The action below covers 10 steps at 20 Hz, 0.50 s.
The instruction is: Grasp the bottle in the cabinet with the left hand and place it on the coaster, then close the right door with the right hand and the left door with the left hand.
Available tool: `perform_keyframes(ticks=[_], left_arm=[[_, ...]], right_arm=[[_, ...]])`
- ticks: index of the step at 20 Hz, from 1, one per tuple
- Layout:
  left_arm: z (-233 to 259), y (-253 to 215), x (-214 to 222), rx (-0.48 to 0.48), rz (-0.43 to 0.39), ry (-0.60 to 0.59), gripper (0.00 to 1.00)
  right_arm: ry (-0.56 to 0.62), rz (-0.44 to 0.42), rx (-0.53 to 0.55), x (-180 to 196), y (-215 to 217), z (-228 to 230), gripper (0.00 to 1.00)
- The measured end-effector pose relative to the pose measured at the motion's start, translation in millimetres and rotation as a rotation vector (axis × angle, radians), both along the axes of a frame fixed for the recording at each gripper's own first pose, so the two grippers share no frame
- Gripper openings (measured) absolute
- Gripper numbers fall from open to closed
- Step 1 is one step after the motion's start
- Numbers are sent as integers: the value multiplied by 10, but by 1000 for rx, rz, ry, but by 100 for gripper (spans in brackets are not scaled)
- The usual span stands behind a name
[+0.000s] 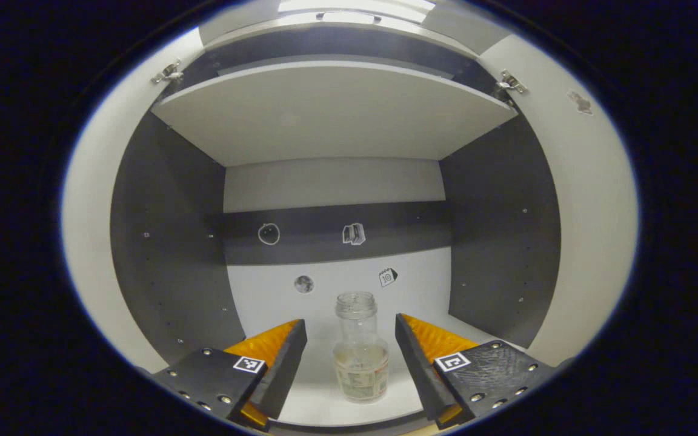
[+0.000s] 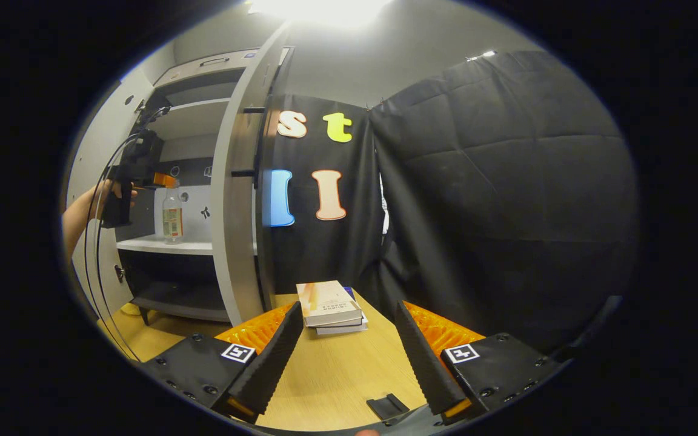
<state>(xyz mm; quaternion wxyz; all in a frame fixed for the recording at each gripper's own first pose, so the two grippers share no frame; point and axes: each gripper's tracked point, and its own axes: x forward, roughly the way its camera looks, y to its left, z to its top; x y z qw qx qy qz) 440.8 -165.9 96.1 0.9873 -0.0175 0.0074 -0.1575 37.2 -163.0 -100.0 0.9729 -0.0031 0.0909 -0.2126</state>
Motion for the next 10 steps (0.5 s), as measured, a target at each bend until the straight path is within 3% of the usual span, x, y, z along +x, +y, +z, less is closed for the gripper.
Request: perform_keyframes(ticks=[7, 8, 10], left_arm=[[-161, -73, 225, 35, 0, 23, 87], [-160, -49, 262, 37, 10, 22, 72], [-164, -75, 263, 28, -1, 28, 61]], right_arm=[[13, -47, -1, -12, -25, -97, 98], [9, -51, -4, -21, -22, -96, 98], [5, -53, -1, -21, -18, -102, 98]])
